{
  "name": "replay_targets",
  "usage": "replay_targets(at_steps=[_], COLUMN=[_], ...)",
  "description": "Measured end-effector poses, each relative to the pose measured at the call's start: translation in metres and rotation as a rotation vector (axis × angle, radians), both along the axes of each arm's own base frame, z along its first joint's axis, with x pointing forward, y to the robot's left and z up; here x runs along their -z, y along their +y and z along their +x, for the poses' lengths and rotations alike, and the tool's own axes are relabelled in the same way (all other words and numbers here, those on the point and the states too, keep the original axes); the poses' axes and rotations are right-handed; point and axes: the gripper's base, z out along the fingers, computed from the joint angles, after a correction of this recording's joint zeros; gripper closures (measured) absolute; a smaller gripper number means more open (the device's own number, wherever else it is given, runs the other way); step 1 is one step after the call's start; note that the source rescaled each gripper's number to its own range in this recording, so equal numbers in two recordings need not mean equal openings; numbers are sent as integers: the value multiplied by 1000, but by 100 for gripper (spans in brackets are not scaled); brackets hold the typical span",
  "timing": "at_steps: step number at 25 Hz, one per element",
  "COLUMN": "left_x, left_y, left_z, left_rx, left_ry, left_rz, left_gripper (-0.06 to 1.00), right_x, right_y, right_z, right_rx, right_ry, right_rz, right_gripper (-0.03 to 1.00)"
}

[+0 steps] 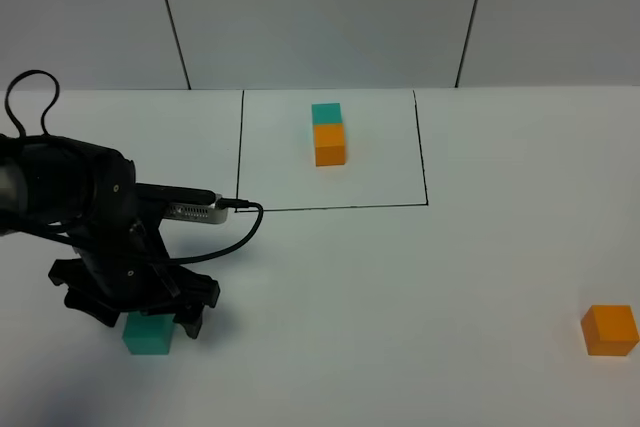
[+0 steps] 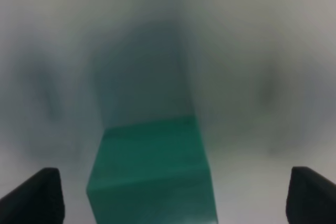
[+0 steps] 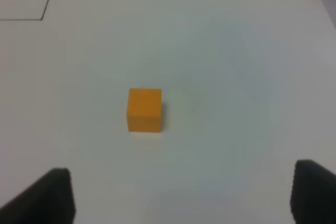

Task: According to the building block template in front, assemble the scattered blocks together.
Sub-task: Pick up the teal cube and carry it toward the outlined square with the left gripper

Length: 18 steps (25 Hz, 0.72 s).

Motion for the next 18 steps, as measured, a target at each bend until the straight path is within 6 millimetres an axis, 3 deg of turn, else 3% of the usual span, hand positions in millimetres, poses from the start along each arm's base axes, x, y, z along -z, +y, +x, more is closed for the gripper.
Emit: replay_targets(at_steps=[5,7,10,12,14,18], left_x=[11,12,12,12,12,5], left_y=[-1,-1,-1,-1,0,-1], left_z=[2,3,3,2,1,4], left_rx=[-6,-19,-40,-51,-69,-77], left_ry=[18,8,5,9,24,51], left_rz=[7,3,2,4,10,28], left_gripper=[9,17,39,62,94,94], right_x=[0,0,0,0,0,0], right_y=[0,0,0,0,0,0], right_z=[0,0,0,0,0,0], right_rx=[0,0,0,0,0,0], right_ry=[0,0,0,0,0,0], right_rz=[0,0,0,0,0,0], right_gripper=[27,27,27,27,27,27])
